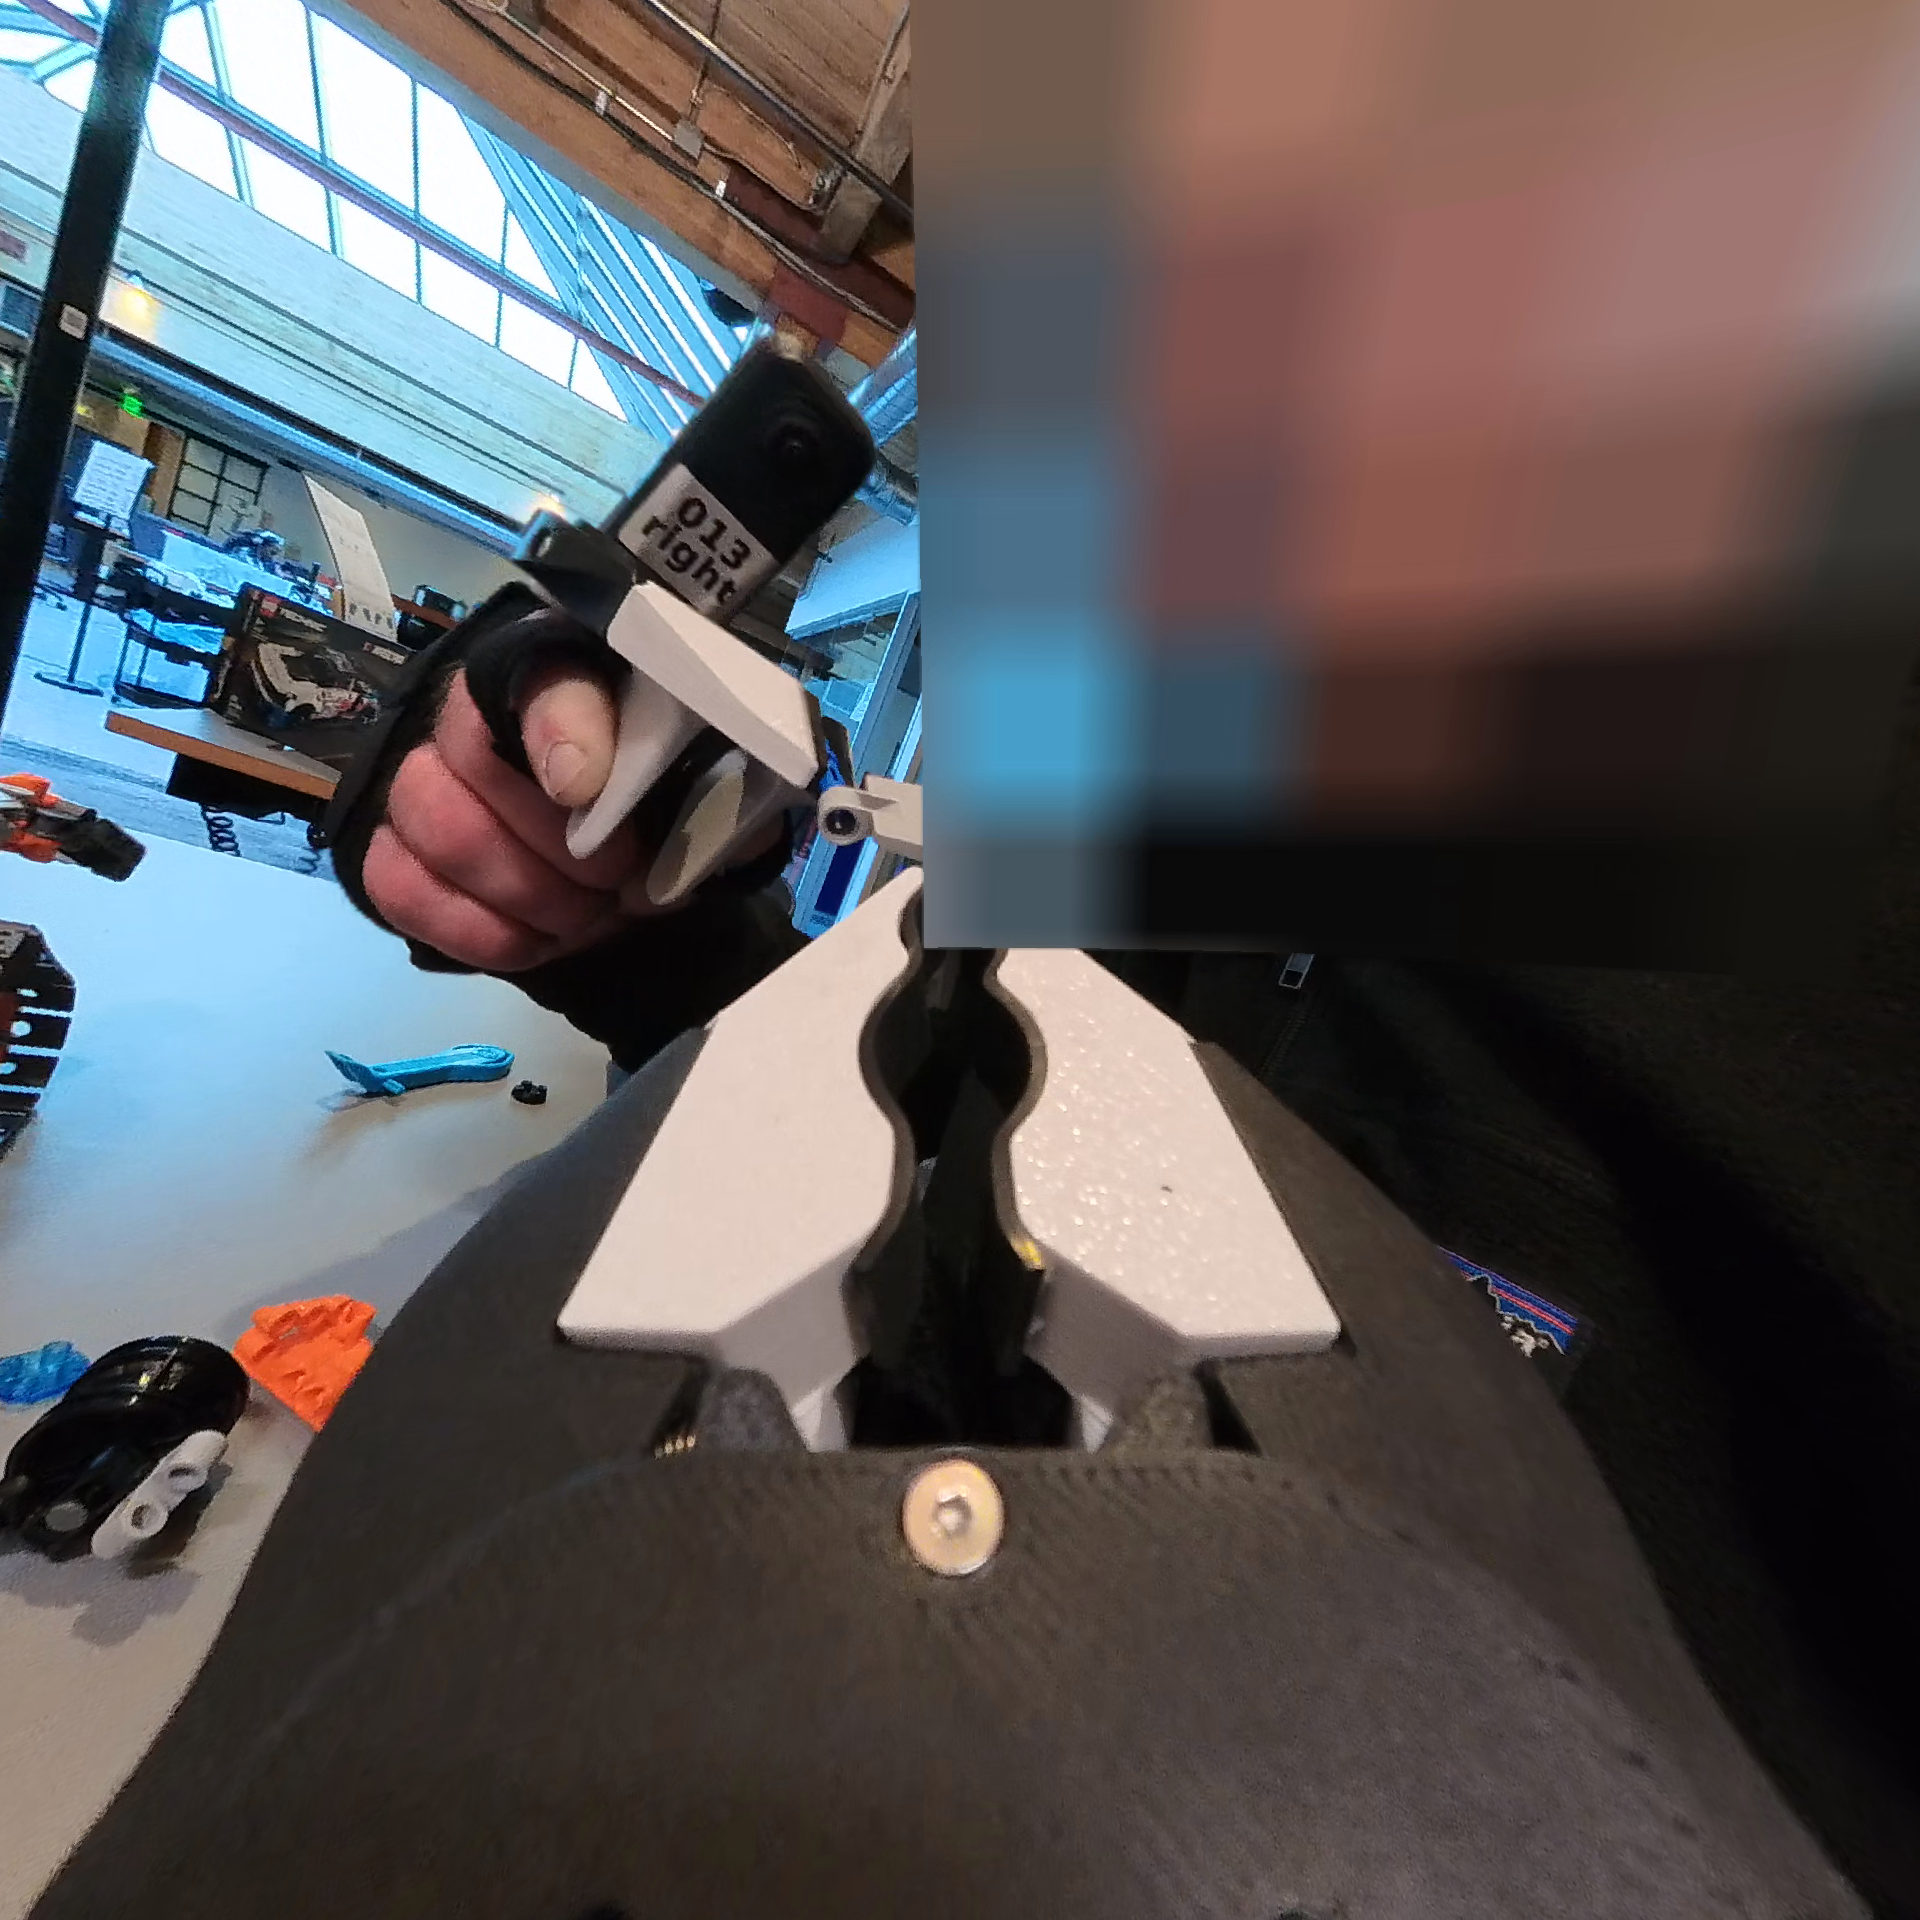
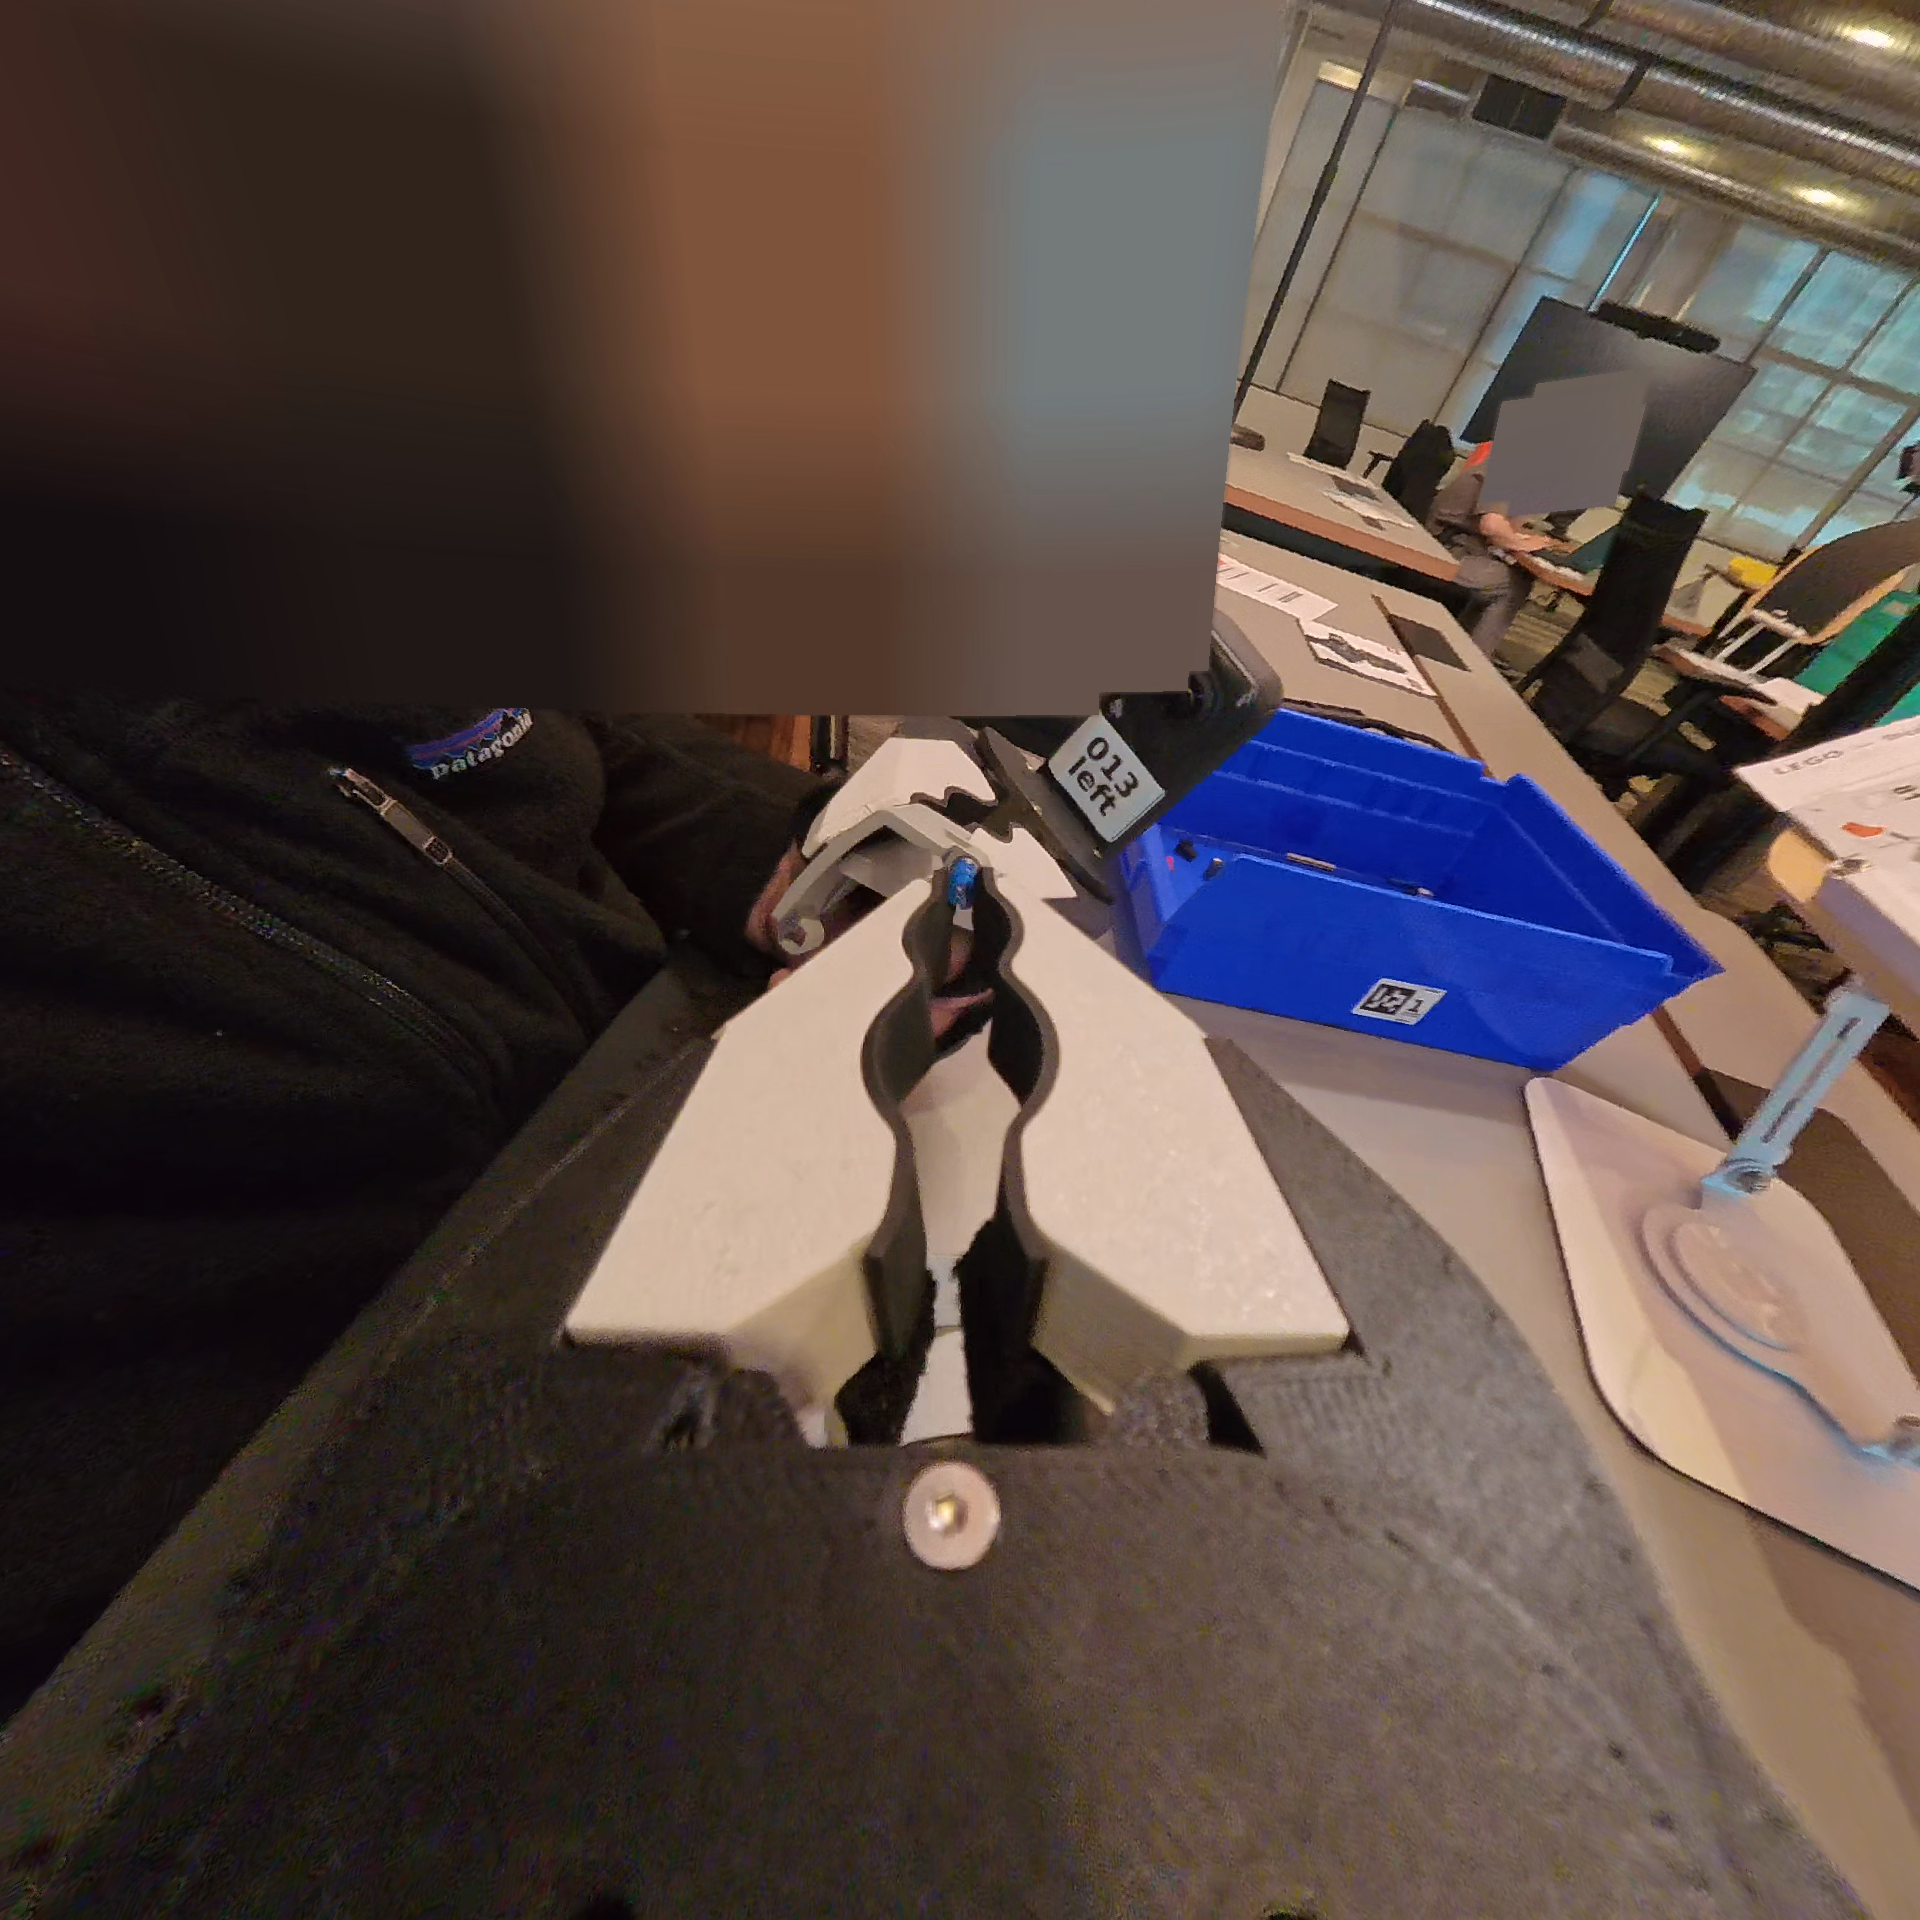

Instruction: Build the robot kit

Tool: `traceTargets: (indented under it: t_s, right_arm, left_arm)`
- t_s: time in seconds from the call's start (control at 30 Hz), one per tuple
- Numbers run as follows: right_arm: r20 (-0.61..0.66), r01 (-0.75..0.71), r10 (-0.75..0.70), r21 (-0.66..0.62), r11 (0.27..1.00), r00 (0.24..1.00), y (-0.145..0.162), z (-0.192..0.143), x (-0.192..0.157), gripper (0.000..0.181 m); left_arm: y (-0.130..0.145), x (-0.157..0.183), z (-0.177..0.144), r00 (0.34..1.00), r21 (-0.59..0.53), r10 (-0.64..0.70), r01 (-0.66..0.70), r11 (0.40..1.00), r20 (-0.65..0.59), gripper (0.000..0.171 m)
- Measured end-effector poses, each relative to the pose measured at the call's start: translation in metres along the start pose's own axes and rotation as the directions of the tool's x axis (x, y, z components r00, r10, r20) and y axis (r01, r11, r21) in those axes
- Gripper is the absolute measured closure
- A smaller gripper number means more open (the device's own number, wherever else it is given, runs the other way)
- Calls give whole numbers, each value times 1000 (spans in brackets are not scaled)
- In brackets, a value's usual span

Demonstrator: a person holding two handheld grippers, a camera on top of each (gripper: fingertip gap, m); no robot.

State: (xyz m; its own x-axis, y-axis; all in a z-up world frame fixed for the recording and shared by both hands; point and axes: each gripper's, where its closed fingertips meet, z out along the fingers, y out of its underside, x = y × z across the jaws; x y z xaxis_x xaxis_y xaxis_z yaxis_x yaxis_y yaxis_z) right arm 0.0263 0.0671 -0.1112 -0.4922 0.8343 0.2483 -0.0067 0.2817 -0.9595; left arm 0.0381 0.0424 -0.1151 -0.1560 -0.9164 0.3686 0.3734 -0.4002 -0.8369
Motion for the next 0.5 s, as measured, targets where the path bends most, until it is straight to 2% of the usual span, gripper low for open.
traceTargets:
  t_s: [0.5]
  right_arm:
    - [-194,203,-217,-88,975,957,-5,5,7,179]
  left_arm:
    - [-11,1,-7,1000,76,-10,10,997,-6,171]
